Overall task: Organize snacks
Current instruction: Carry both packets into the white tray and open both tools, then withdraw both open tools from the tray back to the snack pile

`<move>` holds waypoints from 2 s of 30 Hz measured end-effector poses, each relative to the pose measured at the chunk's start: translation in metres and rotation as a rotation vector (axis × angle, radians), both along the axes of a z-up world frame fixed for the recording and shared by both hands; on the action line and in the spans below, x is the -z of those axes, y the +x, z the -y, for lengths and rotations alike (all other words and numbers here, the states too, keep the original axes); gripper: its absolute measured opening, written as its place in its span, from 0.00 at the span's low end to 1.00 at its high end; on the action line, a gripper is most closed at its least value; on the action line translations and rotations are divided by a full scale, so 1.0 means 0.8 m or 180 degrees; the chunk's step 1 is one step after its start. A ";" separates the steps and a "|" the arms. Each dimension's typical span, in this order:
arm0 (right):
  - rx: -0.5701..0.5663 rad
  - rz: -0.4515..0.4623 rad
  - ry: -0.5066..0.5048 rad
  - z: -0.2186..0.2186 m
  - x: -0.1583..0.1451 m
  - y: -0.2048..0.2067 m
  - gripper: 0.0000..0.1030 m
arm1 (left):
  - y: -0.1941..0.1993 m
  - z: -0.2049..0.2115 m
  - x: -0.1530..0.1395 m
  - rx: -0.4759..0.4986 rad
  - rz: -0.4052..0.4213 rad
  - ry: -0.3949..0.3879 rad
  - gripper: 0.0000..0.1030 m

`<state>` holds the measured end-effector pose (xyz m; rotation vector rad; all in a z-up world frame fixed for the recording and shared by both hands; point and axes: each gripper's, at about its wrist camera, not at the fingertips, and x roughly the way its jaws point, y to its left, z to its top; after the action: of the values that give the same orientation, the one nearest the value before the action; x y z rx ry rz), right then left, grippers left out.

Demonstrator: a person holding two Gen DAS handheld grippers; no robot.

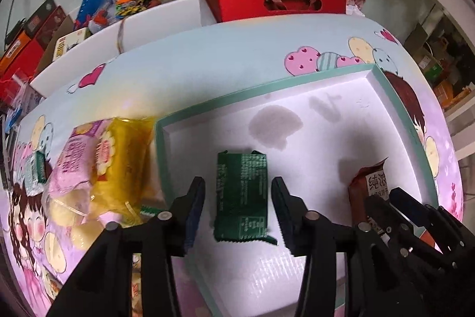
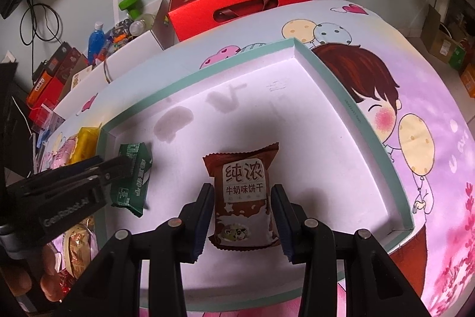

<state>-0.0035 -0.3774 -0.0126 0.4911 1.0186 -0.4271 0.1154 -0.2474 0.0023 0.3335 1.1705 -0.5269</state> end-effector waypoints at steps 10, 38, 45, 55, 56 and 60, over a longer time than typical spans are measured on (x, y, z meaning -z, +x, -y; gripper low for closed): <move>-0.0050 -0.0087 -0.0104 -0.008 -0.001 0.003 0.75 | 0.002 -0.036 -0.003 -0.0290 0.0028 0.0101 0.83; -0.0213 0.0060 -0.0229 -0.047 -0.022 -0.001 1.00 | -0.007 -0.131 -0.019 -0.0608 0.0192 0.0173 0.96; -0.0402 0.0222 -0.0222 -0.094 -0.045 -0.003 1.00 | -0.022 -0.191 -0.038 -0.0812 0.0169 0.0018 0.96; -0.0902 0.0270 -0.0018 -0.181 -0.046 0.022 1.00 | -0.038 -0.290 -0.022 -0.1275 0.0094 -0.0020 0.95; -0.0947 0.0270 -0.0008 -0.190 -0.045 0.026 1.00 | -0.040 -0.301 -0.017 -0.1332 0.0071 -0.0026 0.96; -0.1125 0.0247 0.0016 -0.221 -0.039 0.037 1.00 | -0.050 -0.337 0.004 -0.1544 -0.0020 -0.0042 0.95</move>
<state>0.0264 -0.2009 0.0188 0.3204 1.0073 -0.0899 0.0756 0.0222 -0.0005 0.0296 1.2027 -0.1110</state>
